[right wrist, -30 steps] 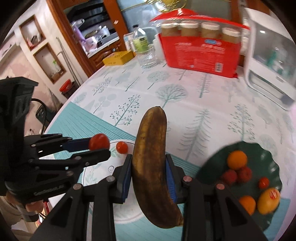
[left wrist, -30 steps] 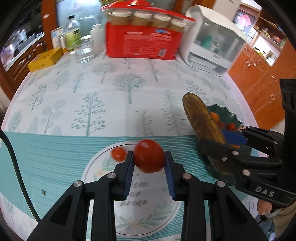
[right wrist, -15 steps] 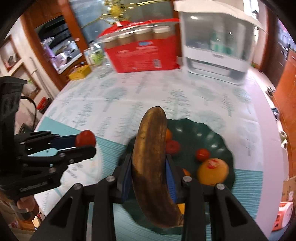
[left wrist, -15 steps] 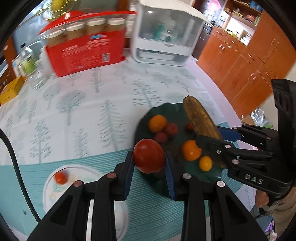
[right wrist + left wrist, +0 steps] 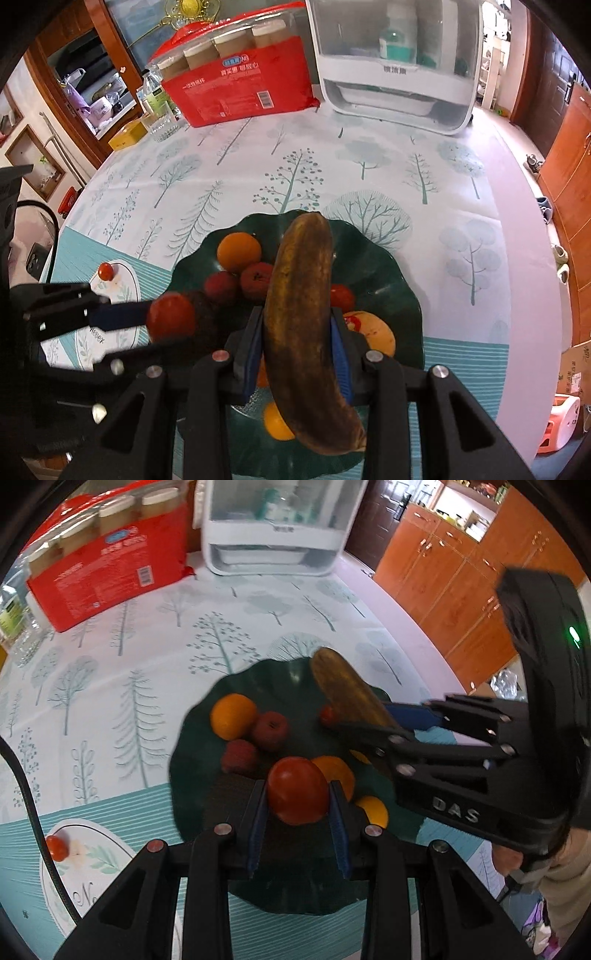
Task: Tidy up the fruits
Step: 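Carry the banana and tomato over the green plate with both tools, then release the banana with the right tool while the left tool releases the tomato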
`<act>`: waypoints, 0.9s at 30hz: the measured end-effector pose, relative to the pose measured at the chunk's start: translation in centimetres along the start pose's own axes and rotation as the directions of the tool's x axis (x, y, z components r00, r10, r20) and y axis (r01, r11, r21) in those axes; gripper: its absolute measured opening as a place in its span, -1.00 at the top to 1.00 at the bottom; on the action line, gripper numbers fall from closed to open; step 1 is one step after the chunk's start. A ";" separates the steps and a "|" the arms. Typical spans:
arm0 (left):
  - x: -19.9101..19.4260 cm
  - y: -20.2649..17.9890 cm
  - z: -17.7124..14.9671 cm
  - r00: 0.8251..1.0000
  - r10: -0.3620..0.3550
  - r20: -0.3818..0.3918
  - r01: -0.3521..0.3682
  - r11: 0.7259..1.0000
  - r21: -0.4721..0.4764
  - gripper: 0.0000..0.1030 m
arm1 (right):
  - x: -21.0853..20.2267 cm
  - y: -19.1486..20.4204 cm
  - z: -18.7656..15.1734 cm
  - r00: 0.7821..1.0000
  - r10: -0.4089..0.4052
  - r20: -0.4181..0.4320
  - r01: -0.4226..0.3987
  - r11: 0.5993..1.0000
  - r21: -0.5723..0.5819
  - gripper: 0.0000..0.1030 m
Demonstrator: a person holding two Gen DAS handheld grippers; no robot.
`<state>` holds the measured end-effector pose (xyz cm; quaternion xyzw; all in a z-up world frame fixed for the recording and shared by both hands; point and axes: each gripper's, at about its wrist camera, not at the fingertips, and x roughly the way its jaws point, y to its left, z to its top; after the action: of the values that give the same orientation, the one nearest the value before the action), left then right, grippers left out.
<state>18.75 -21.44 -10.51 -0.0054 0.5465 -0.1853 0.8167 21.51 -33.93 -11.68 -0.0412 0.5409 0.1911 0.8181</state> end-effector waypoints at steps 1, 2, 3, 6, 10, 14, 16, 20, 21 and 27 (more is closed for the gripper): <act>0.2 -0.3 -0.2 1.000 -0.001 -0.008 0.001 1.000 0.006 0.41 | 0.2 -0.1 0.0 1.000 0.005 -0.006 -0.005 1.000 -0.001 0.34; 0.3 -0.5 -0.3 1.000 -0.002 -0.014 0.002 1.000 0.010 0.41 | 0.4 -0.2 0.1 1.000 0.010 -0.010 -0.010 1.000 -0.001 0.34; 0.4 -0.8 -0.5 1.000 -0.004 -0.021 0.004 1.000 0.014 0.41 | 0.5 -0.2 0.1 1.000 0.018 -0.009 -0.018 1.000 -0.004 0.34; 0.8 -1.1 -1.0 0.999 -0.003 -0.037 0.004 1.000 0.018 0.41 | 0.9 -0.2 0.2 0.999 0.036 -0.017 -0.036 0.999 -0.010 0.34; 1.3 -1.2 -1.3 0.999 0.004 -0.053 -0.004 1.000 0.005 0.41 | 1.3 0.2 0.2 0.999 0.040 -0.027 -0.041 0.999 -0.036 0.33; 1.6 -1.3 -1.3 0.998 0.010 -0.062 -0.010 1.000 -0.006 0.40 | 1.0 0.7 0.1 1.000 0.016 -0.003 -0.016 0.997 -0.069 0.31; 1.6 -1.4 -1.3 0.998 0.013 -0.065 -0.014 1.000 -0.011 0.40 | 0.8 0.7 0.1 1.000 0.016 0.001 -0.016 0.997 -0.070 0.27; 1.7 -1.2 -1.1 0.997 0.011 -0.073 -0.012 1.000 -0.026 0.38 | 0.4 0.6 -0.1 1.000 0.016 0.012 -0.015 0.998 -0.067 0.27; 1.6 -1.1 -1.1 0.997 0.009 -0.072 -0.011 1.000 -0.028 0.37 | 0.3 0.6 -0.1 1.000 0.013 0.016 -0.012 0.998 -0.068 0.27; 0.9 -1.1 -1.3 0.998 0.002 -0.065 -0.005 0.999 -0.039 0.14 | -0.5 0.7 -0.4 0.999 0.000 0.038 0.002 0.998 -0.069 0.27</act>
<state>17.54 -22.51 -11.62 -0.0146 0.5761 -0.1733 0.7986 20.74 -33.54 -11.29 -0.0661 0.5185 0.2100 0.8263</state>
